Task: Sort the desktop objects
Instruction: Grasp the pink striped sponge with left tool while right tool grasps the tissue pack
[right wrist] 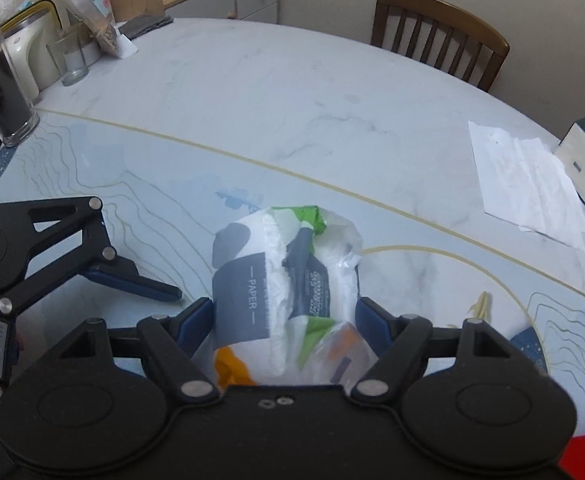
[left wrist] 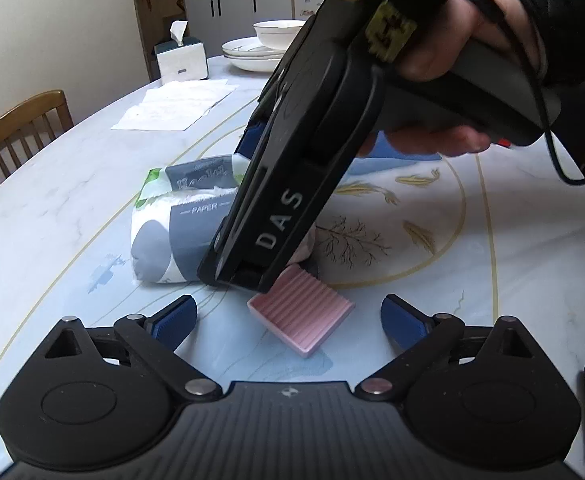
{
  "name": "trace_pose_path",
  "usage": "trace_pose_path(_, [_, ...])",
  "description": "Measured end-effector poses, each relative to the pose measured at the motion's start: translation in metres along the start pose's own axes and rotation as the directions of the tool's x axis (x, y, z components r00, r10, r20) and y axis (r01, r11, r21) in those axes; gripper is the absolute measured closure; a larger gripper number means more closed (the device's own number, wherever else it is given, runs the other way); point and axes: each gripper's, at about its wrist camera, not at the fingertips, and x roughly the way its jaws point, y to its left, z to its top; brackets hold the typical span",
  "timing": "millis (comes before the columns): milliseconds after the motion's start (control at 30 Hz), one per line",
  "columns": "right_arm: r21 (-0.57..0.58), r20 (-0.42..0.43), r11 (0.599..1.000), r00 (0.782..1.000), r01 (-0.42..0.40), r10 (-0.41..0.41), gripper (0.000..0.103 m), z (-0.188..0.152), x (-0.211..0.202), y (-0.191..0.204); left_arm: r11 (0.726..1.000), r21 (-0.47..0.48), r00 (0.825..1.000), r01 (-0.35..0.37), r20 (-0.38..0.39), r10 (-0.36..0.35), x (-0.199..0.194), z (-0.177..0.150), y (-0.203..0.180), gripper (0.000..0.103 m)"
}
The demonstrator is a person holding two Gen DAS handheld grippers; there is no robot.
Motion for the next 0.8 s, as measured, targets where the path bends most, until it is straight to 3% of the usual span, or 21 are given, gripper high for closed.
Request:
trace_pose_path(433, [0.064,-0.019,0.998,1.000,-0.018,0.019,0.026,-0.006,0.002,-0.030,0.999,-0.007,0.999,0.053,0.007,-0.053,-0.002,0.001,0.001,0.036])
trace_pose_path(800, [0.066,-0.020,0.998,1.000,-0.011,0.012,0.026,-0.015,-0.005,-0.037,0.994,0.038,0.994,0.105,-0.032,-0.104,-0.014,-0.004,-0.027,0.038])
